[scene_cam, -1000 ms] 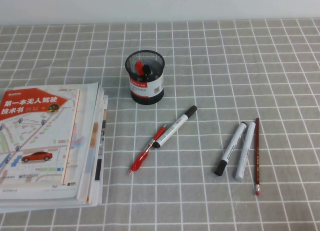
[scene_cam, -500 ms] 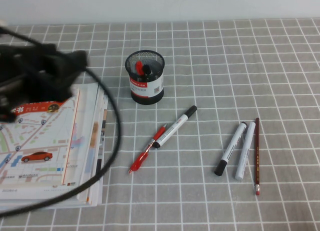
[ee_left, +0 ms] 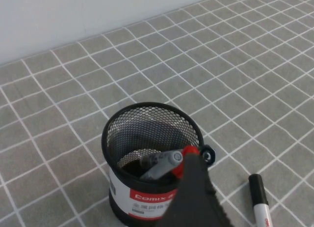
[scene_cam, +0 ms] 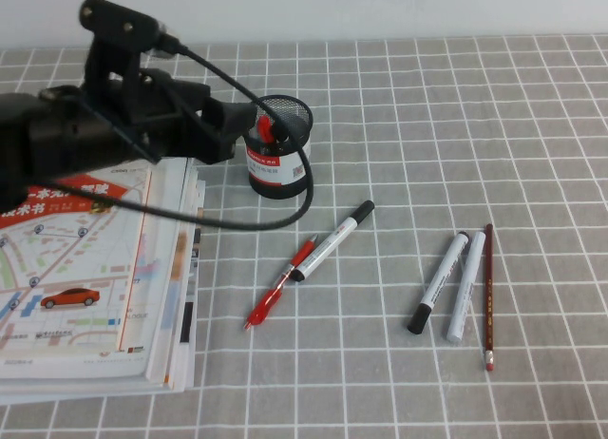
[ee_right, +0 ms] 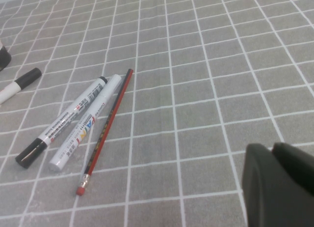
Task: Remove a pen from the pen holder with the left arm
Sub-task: 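Take a marker out of the pen holder and lay it on the table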
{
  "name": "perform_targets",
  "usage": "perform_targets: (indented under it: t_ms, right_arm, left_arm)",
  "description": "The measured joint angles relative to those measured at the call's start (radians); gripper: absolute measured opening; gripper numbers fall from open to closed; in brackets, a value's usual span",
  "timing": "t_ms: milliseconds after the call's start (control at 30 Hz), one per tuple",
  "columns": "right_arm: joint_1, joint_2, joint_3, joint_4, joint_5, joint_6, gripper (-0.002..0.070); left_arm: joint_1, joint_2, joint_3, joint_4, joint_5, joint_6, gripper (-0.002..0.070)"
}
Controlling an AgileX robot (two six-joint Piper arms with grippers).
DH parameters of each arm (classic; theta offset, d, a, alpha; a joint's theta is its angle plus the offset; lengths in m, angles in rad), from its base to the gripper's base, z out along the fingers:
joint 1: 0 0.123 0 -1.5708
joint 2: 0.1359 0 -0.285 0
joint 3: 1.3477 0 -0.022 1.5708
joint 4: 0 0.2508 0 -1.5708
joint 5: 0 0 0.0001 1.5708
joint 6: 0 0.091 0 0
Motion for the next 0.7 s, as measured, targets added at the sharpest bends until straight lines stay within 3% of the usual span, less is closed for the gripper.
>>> perform_targets:
  t_ms: [333, 567, 700]
  right_arm:
    - [0.0, 0.0, 0.0, 0.0, 0.0, 0.0, -0.0013]
    - [0.0, 0.0, 0.0, 0.0, 0.0, 0.0, -0.0013]
    - [0.0, 0.0, 0.0, 0.0, 0.0, 0.0, -0.0013]
  left_arm:
    - [0.0, 0.16, -0.063, -0.212, 0.007, 0.16, 0.0403]
    - [0.0, 0.199, -0.075, -0.238, 0.005, 0.188, 0.039]
    - [0.0, 0.199, -0.075, -0.238, 0.0, 0.371, 0.0389]
